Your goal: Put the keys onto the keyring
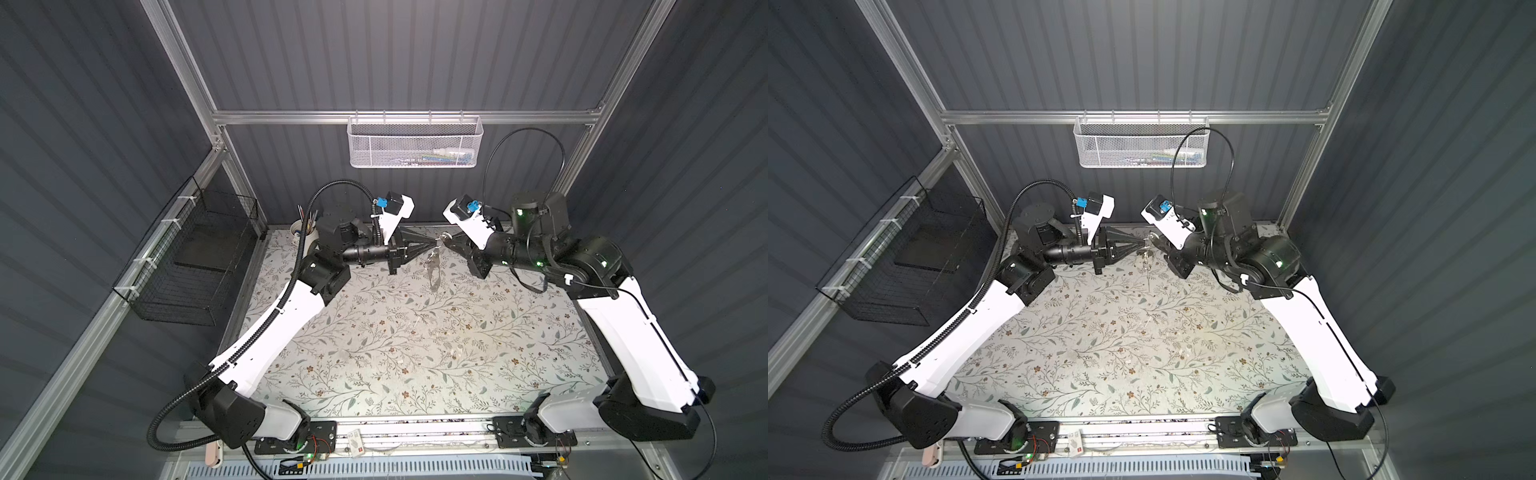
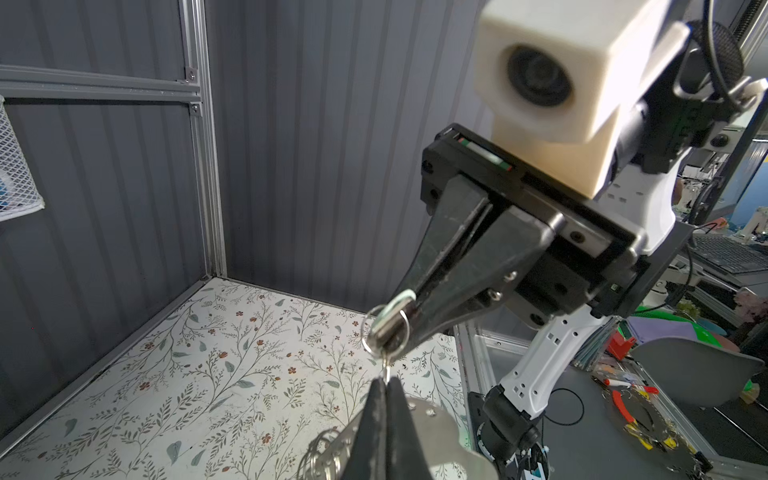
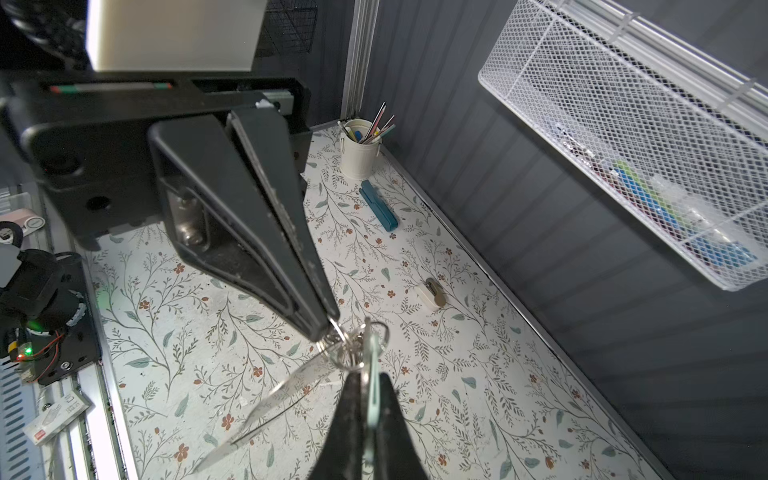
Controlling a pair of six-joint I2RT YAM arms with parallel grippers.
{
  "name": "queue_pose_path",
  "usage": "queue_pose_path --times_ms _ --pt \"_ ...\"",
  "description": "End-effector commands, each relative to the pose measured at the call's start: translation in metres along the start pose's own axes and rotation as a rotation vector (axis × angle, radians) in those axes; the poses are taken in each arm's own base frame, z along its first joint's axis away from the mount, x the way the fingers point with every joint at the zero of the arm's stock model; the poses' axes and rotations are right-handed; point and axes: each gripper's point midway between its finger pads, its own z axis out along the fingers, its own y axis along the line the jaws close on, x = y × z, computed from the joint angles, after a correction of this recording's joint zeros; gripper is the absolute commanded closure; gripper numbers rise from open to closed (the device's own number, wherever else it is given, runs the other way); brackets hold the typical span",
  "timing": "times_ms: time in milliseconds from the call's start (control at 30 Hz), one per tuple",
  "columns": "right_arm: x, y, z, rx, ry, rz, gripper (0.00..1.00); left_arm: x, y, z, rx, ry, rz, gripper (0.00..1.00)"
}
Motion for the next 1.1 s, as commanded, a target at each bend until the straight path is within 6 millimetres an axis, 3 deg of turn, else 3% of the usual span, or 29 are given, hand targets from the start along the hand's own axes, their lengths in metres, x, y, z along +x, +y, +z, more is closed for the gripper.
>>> queue_pose_path --times_ms 0,67,167,233,400,433,467,667,900,1067 --pt "-0.010 -0.015 -0.009 0.084 -0.045 -0.001 0.93 -0.001 0.003 -0.005 -0.032 0.012 0.008 0.87" --pt "-0.003 -0.017 -0.008 0.095 -0.030 0.009 0.93 -0.002 0.005 -0.007 -0.064 0.007 0.015 0.70" --pt "0.007 -0.019 -0.005 0.106 -0.006 0.024 0.93 -0.004 0.013 -0.013 -0.131 -0.004 0.023 0.51" --pt "0.014 -0.020 -0.002 0.114 0.010 0.037 0.93 -0.006 0.017 -0.019 -0.176 -0.015 0.029 0.49" --pt "0.040 -0.023 0.012 0.124 0.065 0.091 0.92 -0.017 0.024 -0.035 -0.297 -0.055 0.054 0.21" --pt "0.047 -0.024 0.017 0.122 0.078 0.107 0.92 -0.003 0.031 -0.036 -0.325 -0.035 0.029 0.16" --pt "0.054 -0.024 0.023 0.121 0.094 0.121 0.92 -0.004 0.033 -0.040 -0.352 -0.038 0.029 0.13" --pt "0.084 -0.021 0.066 0.094 0.148 0.204 0.91 -0.002 0.039 -0.061 -0.480 -0.045 0.026 0.00" --pt "0.111 -0.026 0.140 0.090 0.174 0.273 0.90 -0.003 0.044 -0.093 -0.660 -0.046 0.037 0.00" --pt "0.115 -0.035 0.196 0.083 0.176 0.289 0.90 -0.011 0.036 -0.118 -0.747 -0.072 0.056 0.00"
